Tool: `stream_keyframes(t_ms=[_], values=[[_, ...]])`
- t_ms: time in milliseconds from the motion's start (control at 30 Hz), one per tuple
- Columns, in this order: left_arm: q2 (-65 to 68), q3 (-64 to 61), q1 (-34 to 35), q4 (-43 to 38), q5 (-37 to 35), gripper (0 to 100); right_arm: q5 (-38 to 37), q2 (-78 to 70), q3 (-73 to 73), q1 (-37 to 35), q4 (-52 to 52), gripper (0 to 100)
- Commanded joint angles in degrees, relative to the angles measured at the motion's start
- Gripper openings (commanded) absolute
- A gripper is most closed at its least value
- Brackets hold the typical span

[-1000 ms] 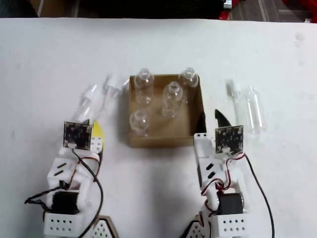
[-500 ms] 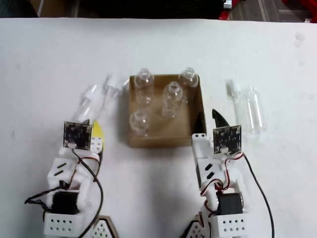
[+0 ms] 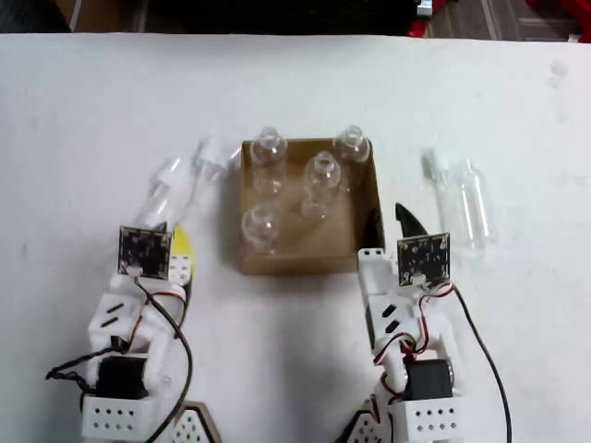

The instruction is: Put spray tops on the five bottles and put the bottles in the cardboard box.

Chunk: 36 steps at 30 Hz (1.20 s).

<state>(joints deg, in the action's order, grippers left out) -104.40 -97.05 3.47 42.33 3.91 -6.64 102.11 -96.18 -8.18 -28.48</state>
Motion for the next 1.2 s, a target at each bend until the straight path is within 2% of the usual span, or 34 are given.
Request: stream_keyframes(t_ms=[0, 467, 667, 1167], values=[[-0.4, 0.1, -0.4, -1.1, 0.4, 6, 0.4, 0.2, -0.4, -0.3, 1.0, 10.5], [-0.4, 0.1, -0.4, -1.1, 0.4, 6, 0.0, 0.2, -0.4, -0.2, -0.4, 10.5], [-0.4, 0.1, -0.5, -1.1, 0.4, 6, -8.2, 0.2, -0.8, -0.8, -0.4, 10.2], [-0.4, 0.1, -0.5, -1.1, 0.4, 6, -8.3, 0.2, -0.8, -0.8, -0.2, 10.5]])
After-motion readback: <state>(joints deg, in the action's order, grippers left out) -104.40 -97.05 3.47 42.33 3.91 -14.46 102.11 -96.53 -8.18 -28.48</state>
